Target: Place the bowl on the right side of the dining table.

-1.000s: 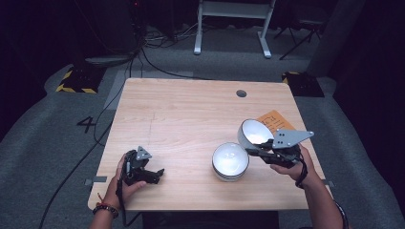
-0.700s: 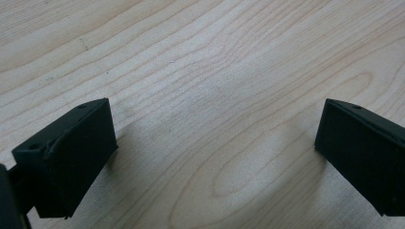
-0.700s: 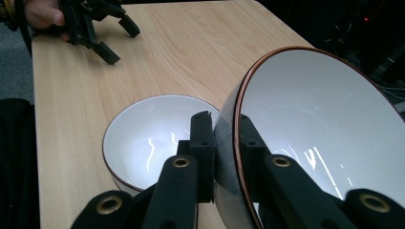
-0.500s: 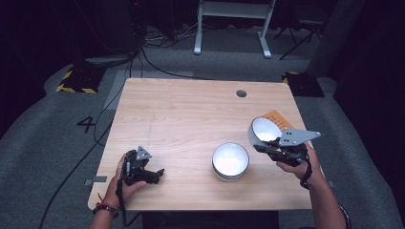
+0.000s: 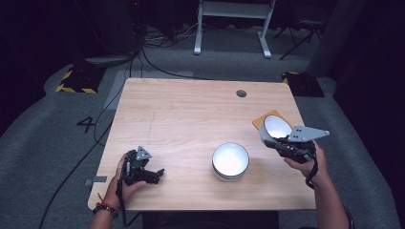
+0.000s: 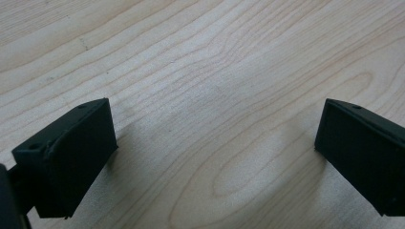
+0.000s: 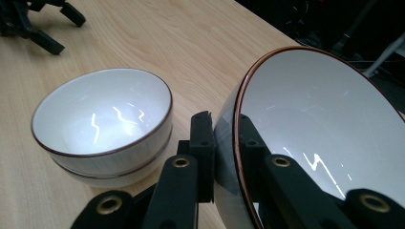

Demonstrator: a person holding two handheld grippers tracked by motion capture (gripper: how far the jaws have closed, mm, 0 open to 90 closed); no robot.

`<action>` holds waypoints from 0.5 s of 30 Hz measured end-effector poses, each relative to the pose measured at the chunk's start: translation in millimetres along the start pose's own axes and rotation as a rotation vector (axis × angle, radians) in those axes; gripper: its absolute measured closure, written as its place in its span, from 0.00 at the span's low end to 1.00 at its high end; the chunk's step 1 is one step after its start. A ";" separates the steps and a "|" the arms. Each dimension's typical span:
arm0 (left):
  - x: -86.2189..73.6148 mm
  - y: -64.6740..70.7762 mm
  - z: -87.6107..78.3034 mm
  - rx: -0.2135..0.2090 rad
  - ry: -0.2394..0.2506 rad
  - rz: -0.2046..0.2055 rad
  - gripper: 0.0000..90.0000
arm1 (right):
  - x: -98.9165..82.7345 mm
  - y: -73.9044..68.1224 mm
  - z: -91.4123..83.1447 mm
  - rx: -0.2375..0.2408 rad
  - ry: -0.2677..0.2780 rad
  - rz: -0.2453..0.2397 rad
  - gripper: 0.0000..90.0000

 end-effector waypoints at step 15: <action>0.0 0.0 0.0 0.000 0.000 0.000 0.00 | -21.7 18.2 10.3 -0.049 -0.037 0.071 0.91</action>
Point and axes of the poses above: each handheld gripper's, and its own axes: z roughly forward along the jaws, x roughly out of its top, y roughly to its right, the point moved 1 cm from there along z, roughly forward along the jaws, and after that the axes turned 15 degrees about -y, right-handed, at the moved point
